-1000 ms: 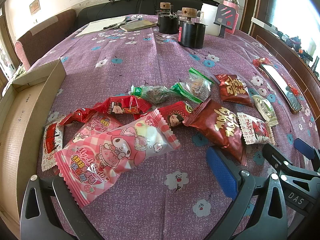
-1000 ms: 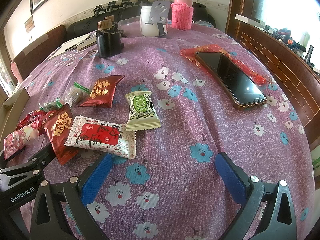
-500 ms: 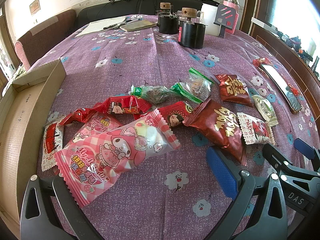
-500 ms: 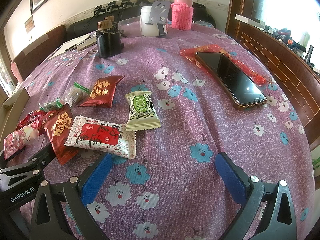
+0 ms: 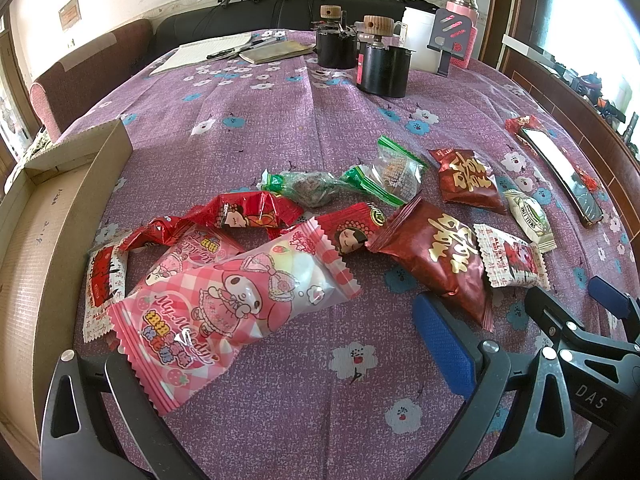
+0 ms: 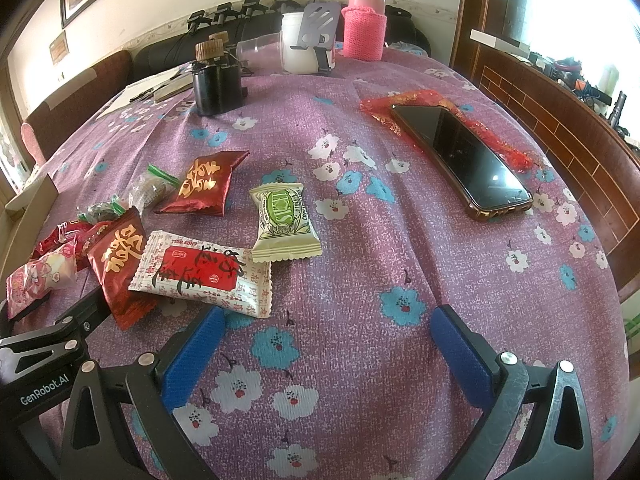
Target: Organize snacks
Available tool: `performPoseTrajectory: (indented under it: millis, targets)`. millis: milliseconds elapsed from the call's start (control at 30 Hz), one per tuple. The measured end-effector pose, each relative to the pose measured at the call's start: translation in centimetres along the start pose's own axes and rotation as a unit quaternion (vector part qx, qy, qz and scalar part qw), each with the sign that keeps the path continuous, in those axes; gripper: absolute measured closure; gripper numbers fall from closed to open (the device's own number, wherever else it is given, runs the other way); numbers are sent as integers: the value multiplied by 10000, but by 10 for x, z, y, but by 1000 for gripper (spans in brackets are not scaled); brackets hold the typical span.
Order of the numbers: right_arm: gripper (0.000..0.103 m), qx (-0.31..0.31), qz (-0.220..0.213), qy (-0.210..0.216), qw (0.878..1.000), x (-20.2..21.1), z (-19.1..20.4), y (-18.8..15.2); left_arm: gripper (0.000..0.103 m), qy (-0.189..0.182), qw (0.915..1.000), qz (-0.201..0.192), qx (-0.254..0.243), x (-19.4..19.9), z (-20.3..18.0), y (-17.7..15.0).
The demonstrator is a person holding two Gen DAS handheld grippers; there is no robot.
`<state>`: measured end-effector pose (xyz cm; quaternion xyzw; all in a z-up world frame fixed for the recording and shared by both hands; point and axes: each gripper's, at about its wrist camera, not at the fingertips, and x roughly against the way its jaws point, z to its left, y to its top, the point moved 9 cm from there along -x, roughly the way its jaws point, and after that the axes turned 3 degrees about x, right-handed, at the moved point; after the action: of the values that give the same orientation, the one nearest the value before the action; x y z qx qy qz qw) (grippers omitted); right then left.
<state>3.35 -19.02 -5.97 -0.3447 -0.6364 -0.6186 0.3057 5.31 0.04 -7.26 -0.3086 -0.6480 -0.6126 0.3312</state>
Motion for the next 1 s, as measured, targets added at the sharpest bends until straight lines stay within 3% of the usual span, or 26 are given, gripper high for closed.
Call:
performPoseTrajectory:
  millis: [867, 1000]
  targets:
    - [0, -39, 4, -1, 10000, 0, -1, -1, 0, 7, 10000, -2, 3, 0, 0, 0]
    - [0, -191, 166, -63, 9997, -1, -1, -3, 0, -62, 9999, 112, -79, 1, -1, -2]
